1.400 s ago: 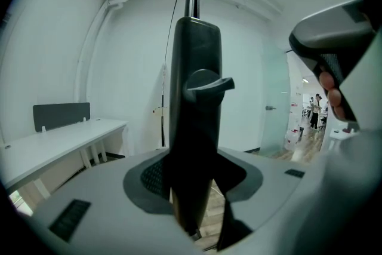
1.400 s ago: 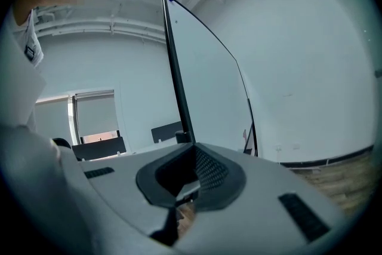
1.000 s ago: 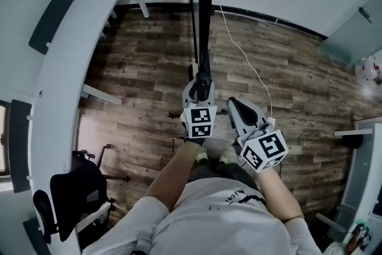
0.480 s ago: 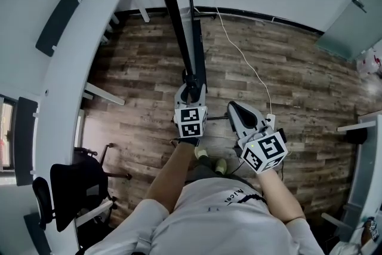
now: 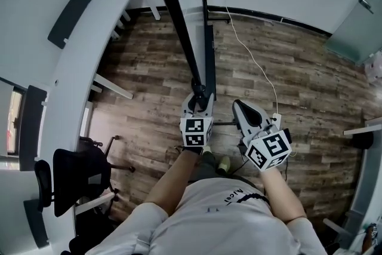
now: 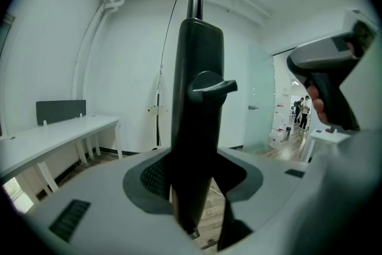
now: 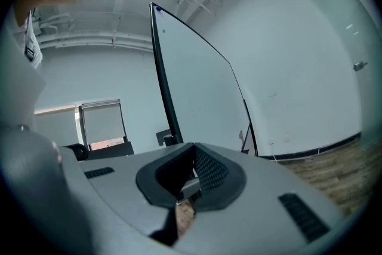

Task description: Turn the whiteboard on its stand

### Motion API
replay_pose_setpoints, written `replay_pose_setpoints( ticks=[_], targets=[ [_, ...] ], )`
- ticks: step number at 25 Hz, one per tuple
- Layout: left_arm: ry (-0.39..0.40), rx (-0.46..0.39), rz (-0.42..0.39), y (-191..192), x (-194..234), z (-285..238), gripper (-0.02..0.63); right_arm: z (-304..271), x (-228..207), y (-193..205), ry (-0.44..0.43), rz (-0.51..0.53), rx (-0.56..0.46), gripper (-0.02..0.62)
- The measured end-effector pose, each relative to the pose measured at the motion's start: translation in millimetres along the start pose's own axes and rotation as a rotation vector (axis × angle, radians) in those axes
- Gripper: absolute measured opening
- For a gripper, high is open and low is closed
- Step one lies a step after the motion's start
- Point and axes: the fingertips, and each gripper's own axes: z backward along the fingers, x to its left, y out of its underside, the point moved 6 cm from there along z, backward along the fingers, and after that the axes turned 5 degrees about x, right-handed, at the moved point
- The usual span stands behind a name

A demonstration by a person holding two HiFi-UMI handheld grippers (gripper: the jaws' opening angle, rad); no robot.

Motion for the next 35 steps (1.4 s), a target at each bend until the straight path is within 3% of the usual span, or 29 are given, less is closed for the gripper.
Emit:
replay_pose_setpoints(
  ticks=[15, 35],
  targets=[
    [0.036, 0.020, -0.012, 26, -35, 49, 0.184, 36, 19, 17, -0.027, -0.047, -0.027, 0.012],
    [0.209, 0.036, -0.054, 42, -61, 89, 0.186, 69, 61, 27, 0.118, -0.004, -0.036, 0.012]
  ],
)
